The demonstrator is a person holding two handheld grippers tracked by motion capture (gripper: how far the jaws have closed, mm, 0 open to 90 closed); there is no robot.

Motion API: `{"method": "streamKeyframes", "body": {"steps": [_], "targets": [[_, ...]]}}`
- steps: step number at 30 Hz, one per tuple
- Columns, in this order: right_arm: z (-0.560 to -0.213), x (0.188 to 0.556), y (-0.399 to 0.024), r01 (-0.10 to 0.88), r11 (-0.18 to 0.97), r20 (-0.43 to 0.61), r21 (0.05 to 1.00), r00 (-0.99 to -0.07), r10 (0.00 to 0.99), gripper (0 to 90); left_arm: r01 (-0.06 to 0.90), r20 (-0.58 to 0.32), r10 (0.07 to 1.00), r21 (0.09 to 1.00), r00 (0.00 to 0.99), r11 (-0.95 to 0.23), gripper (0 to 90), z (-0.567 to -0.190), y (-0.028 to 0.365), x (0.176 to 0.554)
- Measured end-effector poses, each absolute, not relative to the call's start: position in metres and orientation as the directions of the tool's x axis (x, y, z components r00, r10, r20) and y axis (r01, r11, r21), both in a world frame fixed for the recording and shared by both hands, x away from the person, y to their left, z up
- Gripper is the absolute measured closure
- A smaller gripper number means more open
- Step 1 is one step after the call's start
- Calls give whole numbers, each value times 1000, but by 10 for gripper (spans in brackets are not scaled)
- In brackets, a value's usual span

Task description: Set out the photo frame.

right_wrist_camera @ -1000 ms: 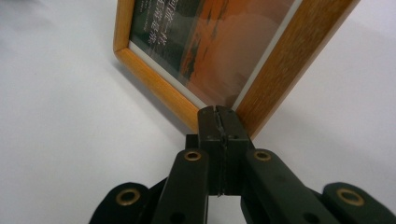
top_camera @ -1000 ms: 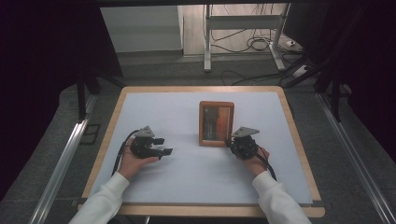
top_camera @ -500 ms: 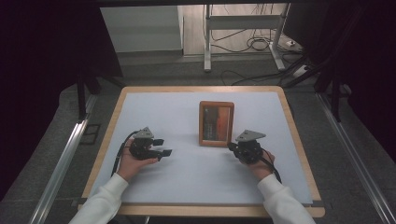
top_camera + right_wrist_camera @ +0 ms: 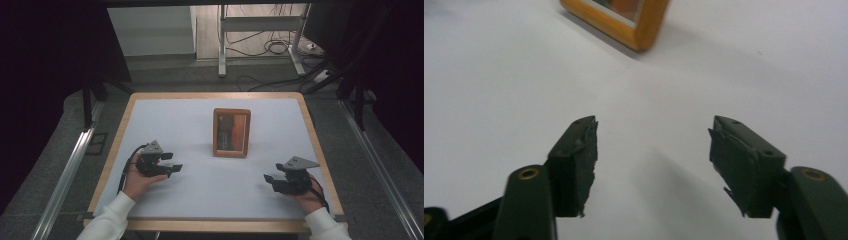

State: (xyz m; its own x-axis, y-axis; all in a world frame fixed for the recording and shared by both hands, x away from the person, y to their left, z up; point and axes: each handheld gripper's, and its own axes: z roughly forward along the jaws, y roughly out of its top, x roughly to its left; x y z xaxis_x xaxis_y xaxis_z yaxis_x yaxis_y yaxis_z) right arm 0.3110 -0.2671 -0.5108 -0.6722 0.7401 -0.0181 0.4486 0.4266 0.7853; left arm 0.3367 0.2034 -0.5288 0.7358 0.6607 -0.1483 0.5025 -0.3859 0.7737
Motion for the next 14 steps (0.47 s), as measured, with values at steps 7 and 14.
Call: {"method": "streamKeyframes", "body": {"steps": [7,14], "targets": [[-513,312,-280,481,376,18,792,-634,773,298,505,-139,663,765,736,-399,329,-529,201,334],[-514,311,-275,476,382,3,792,-630,777,234,502,-132,660,761,739,-411,326,-531,200,336]]}}
